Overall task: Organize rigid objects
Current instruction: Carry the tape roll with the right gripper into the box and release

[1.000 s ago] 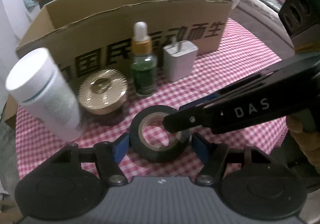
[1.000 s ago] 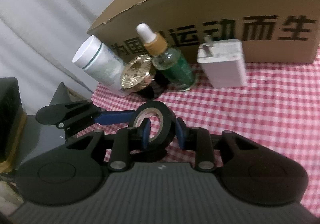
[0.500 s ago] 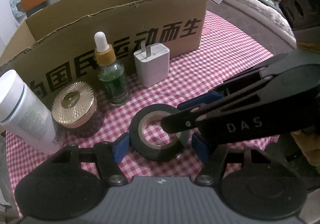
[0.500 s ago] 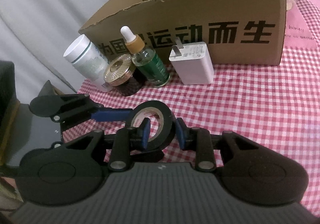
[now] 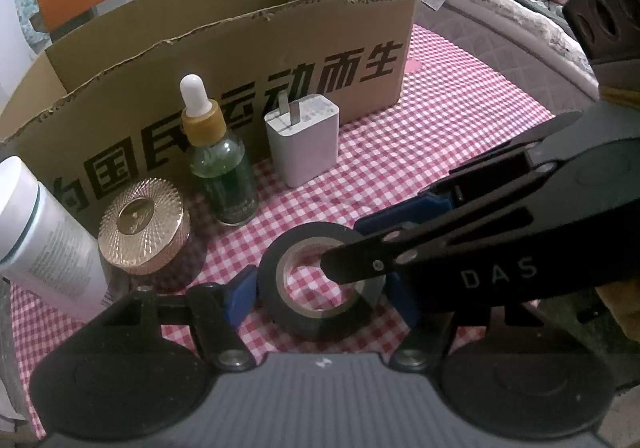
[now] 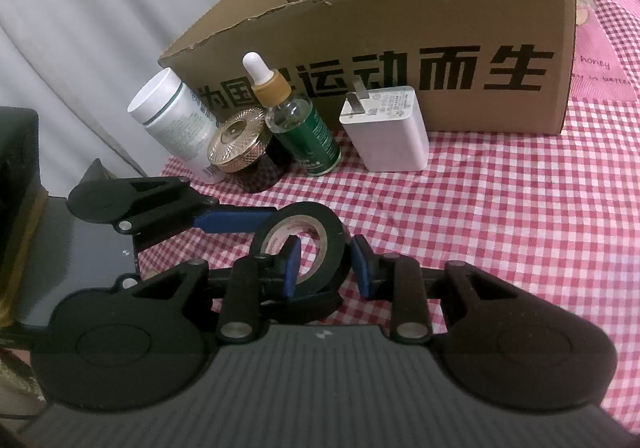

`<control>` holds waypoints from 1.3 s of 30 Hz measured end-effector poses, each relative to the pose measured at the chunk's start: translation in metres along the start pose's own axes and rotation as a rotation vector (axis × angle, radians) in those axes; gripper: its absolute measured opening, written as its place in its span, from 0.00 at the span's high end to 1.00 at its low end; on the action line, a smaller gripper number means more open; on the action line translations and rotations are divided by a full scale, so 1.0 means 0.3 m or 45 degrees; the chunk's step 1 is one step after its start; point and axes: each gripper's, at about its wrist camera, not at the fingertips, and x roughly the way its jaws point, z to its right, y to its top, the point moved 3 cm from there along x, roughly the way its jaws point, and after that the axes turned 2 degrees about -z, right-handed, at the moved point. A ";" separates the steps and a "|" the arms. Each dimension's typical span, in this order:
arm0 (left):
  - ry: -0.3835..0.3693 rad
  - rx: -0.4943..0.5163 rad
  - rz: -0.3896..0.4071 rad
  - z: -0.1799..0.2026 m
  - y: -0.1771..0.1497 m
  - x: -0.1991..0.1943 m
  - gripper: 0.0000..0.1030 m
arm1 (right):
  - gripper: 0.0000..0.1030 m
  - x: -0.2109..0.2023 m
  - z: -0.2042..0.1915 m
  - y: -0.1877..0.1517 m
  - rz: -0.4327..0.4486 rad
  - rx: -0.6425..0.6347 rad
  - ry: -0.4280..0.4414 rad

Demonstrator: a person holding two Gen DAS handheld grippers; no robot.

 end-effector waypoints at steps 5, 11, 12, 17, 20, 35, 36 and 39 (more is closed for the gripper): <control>0.010 -0.014 0.013 -0.002 -0.002 -0.004 0.34 | 0.74 0.001 0.000 0.000 0.005 0.014 0.002; 0.010 -0.018 0.024 0.001 -0.010 -0.021 0.34 | 0.75 -0.006 -0.005 -0.004 0.009 0.016 -0.004; 0.010 -0.018 0.030 0.001 -0.010 -0.029 0.34 | 0.75 -0.010 -0.008 -0.005 0.012 0.015 -0.004; 0.019 -0.015 0.091 0.002 -0.007 -0.094 0.34 | 0.75 -0.053 -0.043 0.002 0.050 -0.002 -0.009; 0.032 -0.017 0.154 -0.001 0.004 -0.158 0.34 | 0.75 -0.095 -0.076 0.018 0.091 -0.026 -0.009; 0.036 -0.121 0.348 -0.208 0.280 -0.377 0.34 | 0.74 -0.262 -0.204 0.360 0.292 -0.174 0.078; 0.021 -0.141 0.329 -0.235 0.301 -0.365 0.34 | 0.74 -0.248 -0.194 0.398 0.279 -0.162 0.089; -0.011 -0.182 0.257 -0.314 0.381 -0.308 0.34 | 0.74 -0.200 -0.167 0.501 0.236 -0.134 0.110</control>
